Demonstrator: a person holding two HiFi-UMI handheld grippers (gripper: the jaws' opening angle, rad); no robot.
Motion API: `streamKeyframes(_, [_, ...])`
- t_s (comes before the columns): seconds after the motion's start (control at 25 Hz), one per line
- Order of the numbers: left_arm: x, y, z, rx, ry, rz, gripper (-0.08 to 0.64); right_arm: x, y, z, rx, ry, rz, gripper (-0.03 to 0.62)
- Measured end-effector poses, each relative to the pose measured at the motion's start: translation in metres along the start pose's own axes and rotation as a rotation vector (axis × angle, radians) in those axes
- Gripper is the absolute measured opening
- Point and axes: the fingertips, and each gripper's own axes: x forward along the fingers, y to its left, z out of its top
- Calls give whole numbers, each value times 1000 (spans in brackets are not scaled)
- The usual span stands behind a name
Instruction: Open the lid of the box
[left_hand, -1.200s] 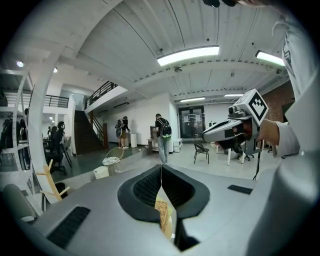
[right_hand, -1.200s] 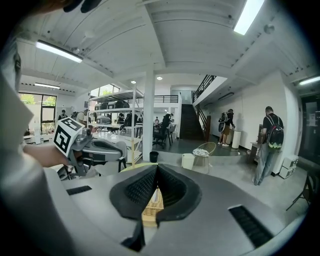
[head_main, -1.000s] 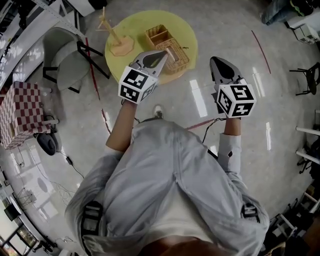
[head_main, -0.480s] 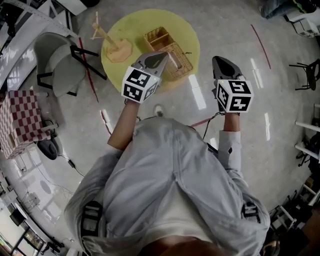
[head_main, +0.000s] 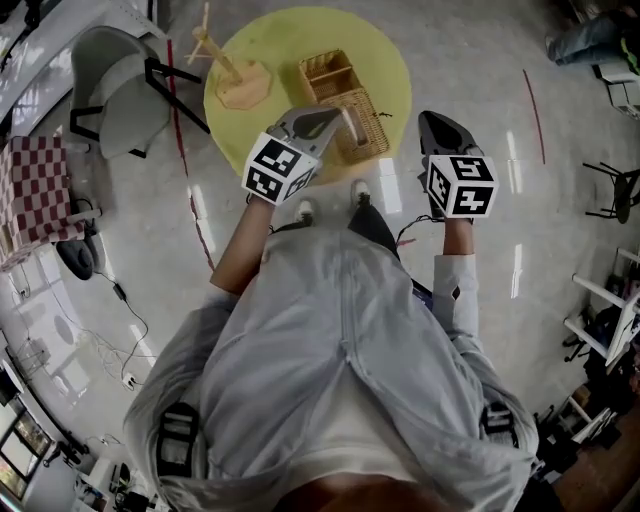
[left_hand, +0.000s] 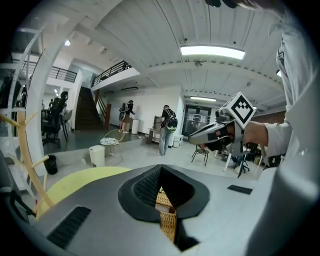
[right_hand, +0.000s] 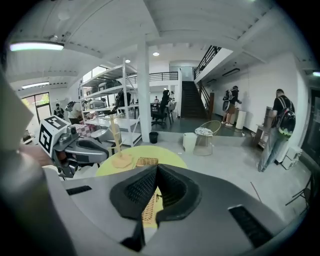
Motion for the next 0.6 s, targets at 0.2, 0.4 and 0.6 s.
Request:
streamKeyframes(0.2, [9, 3, -10, -130, 4, 62, 28, 28, -11, -12, -59, 97, 125, 23])
streamKeyframes(0.4, [22, 12, -20, -174, 25, 192, 28, 55, -27, -26, -103, 134, 232, 23])
streamKeyframes(0.6, [30, 29, -32, -197, 38, 350, 28, 84, -29, -48, -137, 176, 354, 23])
